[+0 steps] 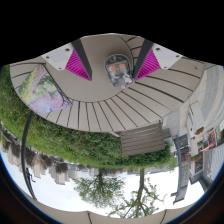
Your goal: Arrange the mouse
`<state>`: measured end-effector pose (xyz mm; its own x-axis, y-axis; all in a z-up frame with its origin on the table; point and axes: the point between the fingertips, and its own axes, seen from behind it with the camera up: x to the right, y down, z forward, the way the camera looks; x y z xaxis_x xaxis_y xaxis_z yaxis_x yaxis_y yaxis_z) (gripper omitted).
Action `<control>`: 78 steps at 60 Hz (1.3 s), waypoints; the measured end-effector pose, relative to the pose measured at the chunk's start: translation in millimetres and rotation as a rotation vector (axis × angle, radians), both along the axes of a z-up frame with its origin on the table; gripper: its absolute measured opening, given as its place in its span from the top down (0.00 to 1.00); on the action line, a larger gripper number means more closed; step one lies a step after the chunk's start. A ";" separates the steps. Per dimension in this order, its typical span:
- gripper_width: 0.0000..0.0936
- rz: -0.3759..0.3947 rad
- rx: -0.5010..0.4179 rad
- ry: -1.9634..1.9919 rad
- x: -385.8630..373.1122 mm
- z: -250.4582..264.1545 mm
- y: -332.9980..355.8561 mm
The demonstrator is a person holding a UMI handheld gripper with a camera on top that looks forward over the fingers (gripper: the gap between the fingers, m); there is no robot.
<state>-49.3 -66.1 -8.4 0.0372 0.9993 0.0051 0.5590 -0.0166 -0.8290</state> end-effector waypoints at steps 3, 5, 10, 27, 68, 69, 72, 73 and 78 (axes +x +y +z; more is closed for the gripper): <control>0.09 -0.017 0.004 -0.003 -7.2 -0.7 5.2; 0.10 -0.027 0.004 -0.007 -11.6 -2.1 8.1; 0.13 -0.041 -0.004 -0.018 -19.9 -6.6 11.9; 0.54 -0.054 0.003 -0.009 -27.7 -4.2 8.3; 0.56 -0.071 0.058 0.063 -88.2 98.7 277.7; 0.56 -0.069 0.061 0.058 -87.4 88.8 283.4; 0.56 -0.044 0.055 0.019 -82.7 58.0 293.2; 0.56 -0.037 0.045 0.006 -82.2 46.3 293.4; 0.56 0.010 -0.005 -0.036 -71.0 14.6 297.1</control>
<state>-120.3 231.0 6.1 0.0275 0.9996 0.0008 0.5883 -0.0155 -0.8085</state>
